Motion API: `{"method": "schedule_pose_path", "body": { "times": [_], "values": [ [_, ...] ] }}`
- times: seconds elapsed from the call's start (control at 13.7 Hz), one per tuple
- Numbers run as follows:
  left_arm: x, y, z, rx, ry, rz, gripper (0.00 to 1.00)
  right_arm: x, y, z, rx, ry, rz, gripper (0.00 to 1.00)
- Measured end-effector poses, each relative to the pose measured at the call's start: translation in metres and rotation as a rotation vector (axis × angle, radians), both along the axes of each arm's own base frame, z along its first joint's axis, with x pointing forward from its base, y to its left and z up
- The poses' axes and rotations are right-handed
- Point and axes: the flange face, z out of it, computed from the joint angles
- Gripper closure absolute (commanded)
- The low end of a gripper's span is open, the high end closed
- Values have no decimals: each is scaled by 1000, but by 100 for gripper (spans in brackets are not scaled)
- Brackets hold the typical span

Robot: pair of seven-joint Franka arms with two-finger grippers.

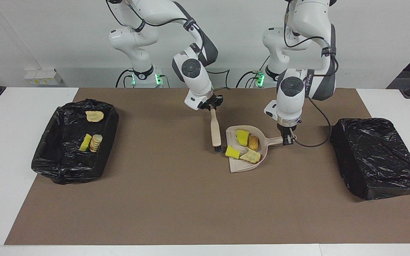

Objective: Sweep and dump trash in bin

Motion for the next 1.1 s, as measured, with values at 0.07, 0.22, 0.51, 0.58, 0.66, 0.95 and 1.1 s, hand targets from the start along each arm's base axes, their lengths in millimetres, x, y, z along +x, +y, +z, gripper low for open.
{"method": "schedule_pose_path", "body": {
  "times": [0.07, 0.22, 0.51, 0.58, 0.66, 0.95, 1.1],
  "values": [
    [1, 3, 0, 0, 0, 2, 100, -1, 0, 1, -5, 12, 6, 100],
    [3, 7, 0, -4, -6, 0, 100, -4, -4, 13, -26, 54, 30, 100],
    [9, 16, 3, -18, -15, -39, 100, -36, -19, 56, -131, 168, 39, 100],
    [13, 25, 8, -32, -16, -44, 100, -45, -17, 60, -156, 175, 2, 100],
    [18, 35, 15, -57, -19, -46, 100, -54, -15, 59, -176, 183, -16, 100],
    [51, 99, 71, -133, -92, -5, 100, -98, -5, 15, -213, 157, 14, 100],
    [63, 142, 92, -141, -130, 30, 100, -115, -4, -3, -210, 119, 33, 100]
  ]
}}
